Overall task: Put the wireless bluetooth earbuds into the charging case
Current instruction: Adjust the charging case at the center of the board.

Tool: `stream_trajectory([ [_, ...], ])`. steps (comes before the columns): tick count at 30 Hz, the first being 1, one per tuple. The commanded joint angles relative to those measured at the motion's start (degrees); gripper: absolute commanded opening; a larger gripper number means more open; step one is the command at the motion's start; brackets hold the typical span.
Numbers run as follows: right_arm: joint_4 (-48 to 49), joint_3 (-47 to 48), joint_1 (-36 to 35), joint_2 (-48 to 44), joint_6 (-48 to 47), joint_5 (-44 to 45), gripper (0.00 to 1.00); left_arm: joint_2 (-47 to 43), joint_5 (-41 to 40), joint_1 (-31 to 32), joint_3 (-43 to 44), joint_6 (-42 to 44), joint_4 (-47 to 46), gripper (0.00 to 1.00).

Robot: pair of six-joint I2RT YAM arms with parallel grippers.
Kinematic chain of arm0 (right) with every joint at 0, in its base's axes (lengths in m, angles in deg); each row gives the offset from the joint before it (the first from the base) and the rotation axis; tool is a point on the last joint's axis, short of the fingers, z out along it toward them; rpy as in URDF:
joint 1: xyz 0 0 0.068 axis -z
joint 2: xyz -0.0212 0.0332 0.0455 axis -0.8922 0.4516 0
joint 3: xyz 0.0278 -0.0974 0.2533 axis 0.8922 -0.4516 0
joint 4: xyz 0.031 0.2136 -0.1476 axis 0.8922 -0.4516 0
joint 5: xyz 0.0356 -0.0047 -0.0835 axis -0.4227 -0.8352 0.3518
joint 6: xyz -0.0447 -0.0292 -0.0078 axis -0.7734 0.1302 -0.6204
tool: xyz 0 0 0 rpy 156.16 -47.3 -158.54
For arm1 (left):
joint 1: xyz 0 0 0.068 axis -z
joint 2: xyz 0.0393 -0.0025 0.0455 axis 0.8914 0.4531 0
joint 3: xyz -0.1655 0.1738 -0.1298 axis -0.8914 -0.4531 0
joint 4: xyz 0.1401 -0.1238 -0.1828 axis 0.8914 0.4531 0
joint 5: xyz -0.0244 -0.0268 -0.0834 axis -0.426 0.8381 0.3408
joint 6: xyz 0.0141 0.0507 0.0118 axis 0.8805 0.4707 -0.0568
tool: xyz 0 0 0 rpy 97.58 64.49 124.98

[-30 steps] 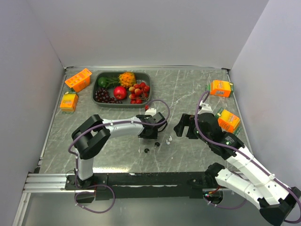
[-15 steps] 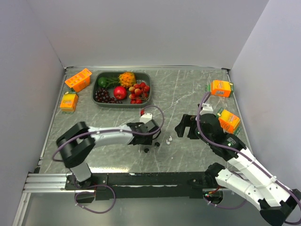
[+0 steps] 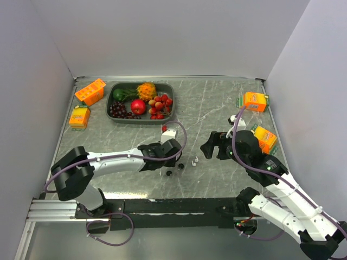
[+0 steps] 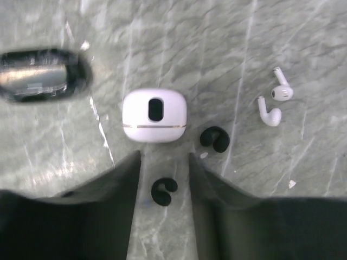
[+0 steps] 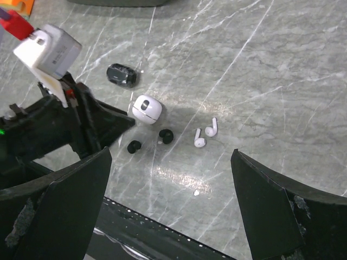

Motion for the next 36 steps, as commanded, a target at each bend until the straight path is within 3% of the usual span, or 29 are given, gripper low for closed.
stream_trajectory([
  [1, 0.7, 1.1, -0.2, -0.9, -0.3, -0.4, 0.99, -0.5, -4.5, 0.9, 2.8, -4.1, 4.5, 0.58],
  [8, 0.6, -0.4, -0.2, -1.2, 0.1, -0.2, 0.99, 4.2, -8.1, 0.9, 5.6, -8.0, 12.3, 0.6],
  [14, 1.1, -2.7, -0.1, -1.1, 1.0, -0.6, 0.99, 8.8, -10.0, 0.8, 7.7, -10.7, 16.7, 0.52],
  [26, 1.5, -3.8, -0.2, -1.6, 1.7, -1.1, 0.99, 15.0, -7.5, 0.8, 11.5, -9.1, 14.4, 0.49],
  [36, 0.6, -2.5, -0.2, -1.4, 1.1, -0.4, 0.99, 21.1, -5.2, 0.8, 22.4, -10.0, 14.3, 0.47],
])
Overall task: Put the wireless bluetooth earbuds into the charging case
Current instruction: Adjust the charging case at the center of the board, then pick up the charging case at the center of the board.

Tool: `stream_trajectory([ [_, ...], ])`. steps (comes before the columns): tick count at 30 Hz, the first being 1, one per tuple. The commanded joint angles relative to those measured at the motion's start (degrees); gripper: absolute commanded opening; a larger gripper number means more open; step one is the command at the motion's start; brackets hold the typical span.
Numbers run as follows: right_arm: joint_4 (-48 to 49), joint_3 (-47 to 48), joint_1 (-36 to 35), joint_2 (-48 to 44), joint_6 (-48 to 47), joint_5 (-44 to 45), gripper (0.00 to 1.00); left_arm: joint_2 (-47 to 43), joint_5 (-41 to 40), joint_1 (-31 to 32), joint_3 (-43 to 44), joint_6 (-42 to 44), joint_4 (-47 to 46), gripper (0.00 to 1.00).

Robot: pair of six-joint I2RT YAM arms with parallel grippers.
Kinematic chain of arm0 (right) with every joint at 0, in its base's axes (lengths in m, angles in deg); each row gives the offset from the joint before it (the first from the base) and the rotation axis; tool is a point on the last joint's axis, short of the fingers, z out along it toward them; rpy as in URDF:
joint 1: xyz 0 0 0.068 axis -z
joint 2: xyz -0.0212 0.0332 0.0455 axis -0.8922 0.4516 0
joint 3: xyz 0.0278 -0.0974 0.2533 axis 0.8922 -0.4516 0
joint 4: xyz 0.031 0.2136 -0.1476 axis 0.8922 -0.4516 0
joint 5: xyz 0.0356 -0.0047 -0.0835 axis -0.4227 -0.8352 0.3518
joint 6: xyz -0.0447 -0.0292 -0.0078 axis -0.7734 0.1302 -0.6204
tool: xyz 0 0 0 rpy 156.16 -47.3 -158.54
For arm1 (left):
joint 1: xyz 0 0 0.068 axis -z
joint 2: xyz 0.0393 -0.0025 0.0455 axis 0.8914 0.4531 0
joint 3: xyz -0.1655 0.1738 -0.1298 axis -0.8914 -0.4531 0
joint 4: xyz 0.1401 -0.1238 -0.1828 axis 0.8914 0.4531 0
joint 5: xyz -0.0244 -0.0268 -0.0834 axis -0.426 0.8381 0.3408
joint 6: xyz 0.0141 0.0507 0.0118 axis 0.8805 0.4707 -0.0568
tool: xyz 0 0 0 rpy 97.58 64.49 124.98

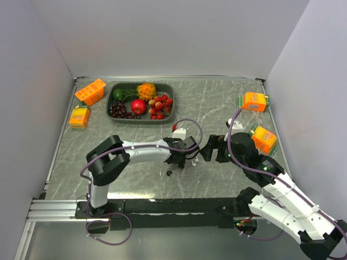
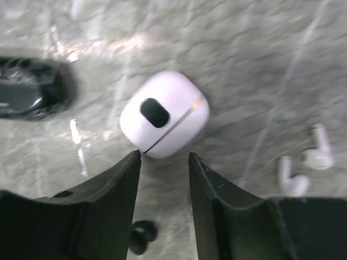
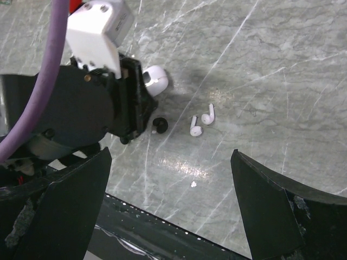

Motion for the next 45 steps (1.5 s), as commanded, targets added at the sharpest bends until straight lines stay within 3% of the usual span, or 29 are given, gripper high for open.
stream_trajectory([
  [1, 0.4, 0.9, -0.1, -0.7, -0.5, 0.4, 0.99, 0.4, 0.5, 0.2, 5.5, -0.6, 0.0, 0.49],
  [6, 0.7, 1.3, -0.2, 0.3, -0.9, 0.9, 0.99, -6.2, -2.7, 0.0, 3.5, -0.1, 0.5, 0.57],
  [13, 1.1, 0.9, -0.1, 0.4, -1.1, 1.2, 0.99, -13.5, -1.3, -3.7, -4.1, 4.4, -2.4, 0.58],
  [17, 0.6, 0.9, -0.2, 0.1, -1.4, 1.6, 0.99, -11.1, 5.8, -8.0, -4.8, 14.6, -4.9, 0.59],
  [26, 0.4, 1.3, -0.1, 0.7, -1.5, 1.5, 0.99, -5.9, 8.9, -8.7, 1.3, 16.0, -6.3, 0.66],
  [31, -0.2, 1.2, -0.1, 0.3, -1.8, 2.2, 0.99, -7.0, 10.0, -8.7, 0.9, 16.9, -7.5, 0.8],
  [32, -0.2, 0.9, -0.1, 0.2, -1.8, 2.4, 1.0, -7.4, 10.2, -8.7, 0.1, 17.1, -8.1, 0.91],
  [38, 0.4, 0.5, -0.1, 0.8, -1.4, 1.8, 0.99, -6.6, 13.0, -8.7, -0.6, 19.3, -8.9, 0.99],
  [42, -0.2, 1.2, -0.1, 0.6, -1.3, 2.1, 0.99, -6.3, 14.6, -8.8, -1.4, 20.0, -10.9, 0.98],
  [45, -1.1, 2.1, -0.2, -0.1, -1.5, 2.8, 0.99, -4.0, 15.3, -8.9, 0.3, 21.1, -9.9, 0.9],
])
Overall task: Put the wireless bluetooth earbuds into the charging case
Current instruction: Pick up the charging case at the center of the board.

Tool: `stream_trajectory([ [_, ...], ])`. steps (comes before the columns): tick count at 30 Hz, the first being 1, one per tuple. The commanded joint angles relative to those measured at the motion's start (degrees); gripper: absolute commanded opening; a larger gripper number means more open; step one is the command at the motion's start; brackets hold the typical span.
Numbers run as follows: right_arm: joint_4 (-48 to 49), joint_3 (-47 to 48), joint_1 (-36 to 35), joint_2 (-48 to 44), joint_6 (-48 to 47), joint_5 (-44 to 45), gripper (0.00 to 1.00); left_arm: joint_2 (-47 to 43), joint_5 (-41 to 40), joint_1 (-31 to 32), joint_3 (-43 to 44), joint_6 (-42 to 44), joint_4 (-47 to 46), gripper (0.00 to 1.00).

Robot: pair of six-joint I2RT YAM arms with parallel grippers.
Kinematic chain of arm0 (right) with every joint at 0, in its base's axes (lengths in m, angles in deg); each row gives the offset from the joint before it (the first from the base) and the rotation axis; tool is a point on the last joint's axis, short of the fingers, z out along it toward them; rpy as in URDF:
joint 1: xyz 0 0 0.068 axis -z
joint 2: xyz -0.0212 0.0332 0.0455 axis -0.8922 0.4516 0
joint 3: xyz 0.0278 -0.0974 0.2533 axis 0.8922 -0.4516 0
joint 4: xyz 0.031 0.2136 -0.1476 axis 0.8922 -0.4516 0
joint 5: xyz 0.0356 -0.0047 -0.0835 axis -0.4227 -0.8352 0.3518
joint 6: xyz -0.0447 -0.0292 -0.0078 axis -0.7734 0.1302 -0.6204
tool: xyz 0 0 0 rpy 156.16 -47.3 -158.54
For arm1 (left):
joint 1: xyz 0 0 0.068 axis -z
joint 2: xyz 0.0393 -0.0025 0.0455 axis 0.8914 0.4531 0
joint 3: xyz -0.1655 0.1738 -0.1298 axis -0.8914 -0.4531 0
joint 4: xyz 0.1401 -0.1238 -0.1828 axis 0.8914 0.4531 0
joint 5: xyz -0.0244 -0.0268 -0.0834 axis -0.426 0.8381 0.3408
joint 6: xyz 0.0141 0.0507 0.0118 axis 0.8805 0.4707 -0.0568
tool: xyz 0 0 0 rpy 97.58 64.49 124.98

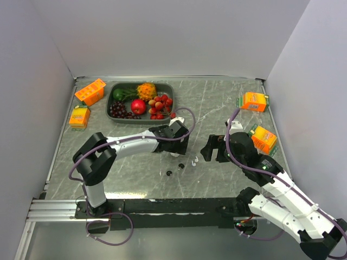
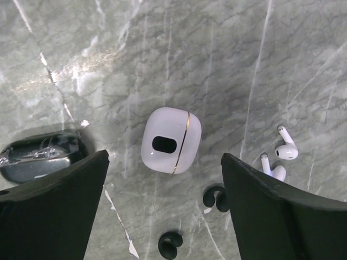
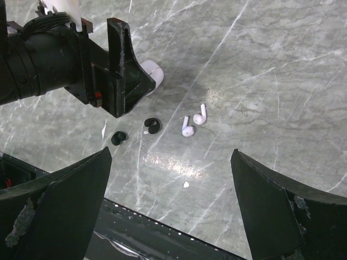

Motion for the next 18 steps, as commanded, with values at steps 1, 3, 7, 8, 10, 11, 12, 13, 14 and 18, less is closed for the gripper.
stream_trajectory([
  [1, -0.8, 2.6, -0.1, -1.0, -0.4, 1.4, 0.99, 2.2, 2.2, 0.0, 1.9, 2.7, -0.5, 0.87],
  [3, -1.5, 3.0, -0.2, -1.4, -0.5, 1.4, 0.99, 3.7, 2.0, 0.0, 2.9, 3.0, 0.0, 0.8],
  [7, -2.2, 3.6, -0.2, -2.3, -0.1, 1.4, 0.99, 5.1, 1.7, 0.0, 3.5, 2.9, 0.4, 0.75],
  [8, -2.2, 3.6, -0.2, -2.4, -0.1, 1.5, 0.99, 5.8, 1.6, 0.0, 3.7, 2.8, 0.7, 0.74],
  [10, -2.4, 3.6, -0.2, -2.6, -0.1, 1.6, 0.99, 6.5, 0.7, 0.0, 4.3, 2.6, 1.2, 0.72],
  [11, -2.6, 3.6, -0.2, -2.7, -0.1, 1.7, 0.99, 6.9, 0.5, 0.1, 4.5, 2.5, 1.8, 0.71],
  [12, -2.8, 3.8, -0.2, -2.7, -0.1, 1.7, 0.99, 7.2, 0.4, 0.0, 4.7, 2.2, 1.9, 0.69],
  [13, -3.0, 3.9, -0.1, -2.8, -0.1, 1.7, 0.99, 7.3, 0.2, 0.0, 4.9, 2.1, 2.0, 0.61],
  [14, -3.1, 4.0, -0.2, -3.1, -0.1, 1.9, 0.99, 7.5, 0.1, 0.0, 4.9, 1.8, 2.2, 0.57],
  [18, -3.1, 4.1, -0.1, -3.6, 0.0, 2.0, 0.99, 7.0, -0.1, 0.0, 4.9, -0.8, 2.4, 0.22],
])
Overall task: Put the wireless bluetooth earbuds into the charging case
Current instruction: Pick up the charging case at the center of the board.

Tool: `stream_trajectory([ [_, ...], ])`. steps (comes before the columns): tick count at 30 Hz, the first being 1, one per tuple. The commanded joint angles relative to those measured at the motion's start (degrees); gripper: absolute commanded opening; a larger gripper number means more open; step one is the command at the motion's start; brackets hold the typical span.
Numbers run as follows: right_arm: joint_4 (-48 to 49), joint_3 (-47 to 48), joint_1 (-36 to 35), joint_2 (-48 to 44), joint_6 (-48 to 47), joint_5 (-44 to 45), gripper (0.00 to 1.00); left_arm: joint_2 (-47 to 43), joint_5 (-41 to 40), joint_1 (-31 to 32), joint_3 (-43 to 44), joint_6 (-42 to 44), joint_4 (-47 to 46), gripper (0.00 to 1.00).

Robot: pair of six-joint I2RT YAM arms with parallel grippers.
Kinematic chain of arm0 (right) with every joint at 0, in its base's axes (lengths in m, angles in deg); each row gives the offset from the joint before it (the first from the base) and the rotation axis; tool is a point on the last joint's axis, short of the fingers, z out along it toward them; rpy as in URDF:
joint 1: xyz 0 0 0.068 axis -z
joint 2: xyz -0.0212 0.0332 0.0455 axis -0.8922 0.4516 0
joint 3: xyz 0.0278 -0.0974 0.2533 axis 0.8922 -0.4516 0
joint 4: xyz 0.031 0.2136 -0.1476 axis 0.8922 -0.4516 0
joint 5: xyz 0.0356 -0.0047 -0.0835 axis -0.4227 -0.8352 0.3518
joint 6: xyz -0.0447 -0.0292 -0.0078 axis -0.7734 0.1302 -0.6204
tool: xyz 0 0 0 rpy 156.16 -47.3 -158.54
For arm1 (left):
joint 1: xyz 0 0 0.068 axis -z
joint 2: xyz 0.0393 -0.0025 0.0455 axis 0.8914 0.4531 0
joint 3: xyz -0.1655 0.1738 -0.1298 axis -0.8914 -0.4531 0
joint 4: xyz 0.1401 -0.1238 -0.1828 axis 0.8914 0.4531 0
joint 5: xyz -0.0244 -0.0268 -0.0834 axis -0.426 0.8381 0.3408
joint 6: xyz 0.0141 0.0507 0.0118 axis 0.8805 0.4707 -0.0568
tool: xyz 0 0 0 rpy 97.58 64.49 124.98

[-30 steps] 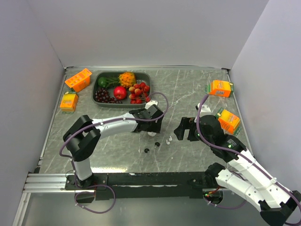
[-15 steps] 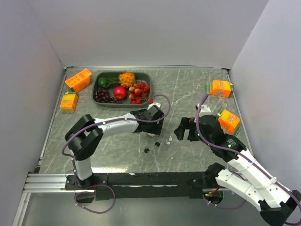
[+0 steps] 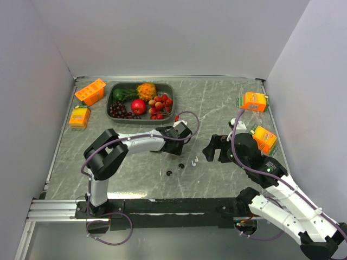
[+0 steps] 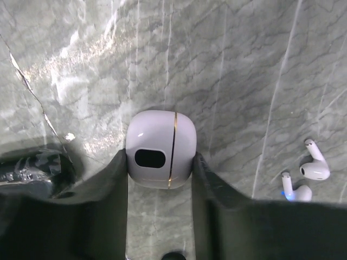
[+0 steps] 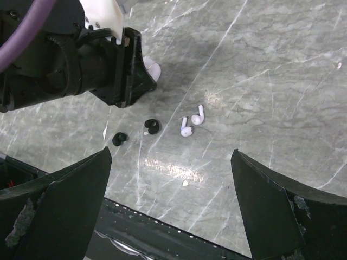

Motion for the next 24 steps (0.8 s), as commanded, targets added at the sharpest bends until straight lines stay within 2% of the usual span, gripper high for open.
stream_trajectory([
  [1, -1.0, 2.7, -0.2, -2.0, 0.1, 1.0, 0.99, -0.3, -0.9, 0.0, 1.6, -3.4, 1.2, 0.1],
  [3, -0.7, 2.6, -0.2, -2.0, 0.4, 0.6, 0.99, -0.9, -1.2, 0.1, 1.8, -6.5, 2.4, 0.01],
  [7, -0.2, 2.6, -0.1, -2.4, 1.7, 0.2, 0.99, -2.6, -2.8, 0.5, 3.0, -15.2, 5.2, 0.01],
  [10, 0.7, 2.3, -0.2, -2.6, 3.4, -0.3, 0.99, -3.7, -4.4, 0.6, 4.6, -24.8, 8.6, 0.01],
  [11, 1.1, 2.0, -0.1, -2.7, 4.2, -0.3, 0.99, -3.8, -5.6, 0.6, 5.2, -30.7, 10.4, 0.01],
  [13, 1.4, 1.7, -0.1, -2.9, 4.8, -0.1, 0.99, -3.3, -7.7, 0.5, 7.6, -37.0, 16.7, 0.01],
  [15, 1.5, 1.4, -0.2, -3.0, 5.4, 0.4, 0.99, -2.0, -9.9, 0.0, 13.1, -47.9, 23.6, 0.01],
  [16, 1.4, 1.3, -0.1, -3.1, 5.4, 0.7, 0.99, -0.1, -10.1, -0.4, 15.3, -51.0, 30.9, 0.01],
  [17, 1.6, 1.0, -0.1, -3.2, 5.6, 0.8, 0.99, 0.8, -9.8, -1.3, 17.2, -52.7, 32.2, 0.01],
  [20, 1.9, 0.5, -0.2, -3.5, 5.9, 0.8, 1.0, 0.8, -8.0, -2.3, 18.3, -56.0, 29.8, 0.01],
  [24, 2.5, -0.2, -0.2, -3.8, 6.2, 0.6, 0.99, -2.0, -5.9, -2.6, 9.0, -61.0, 20.3, 0.01],
])
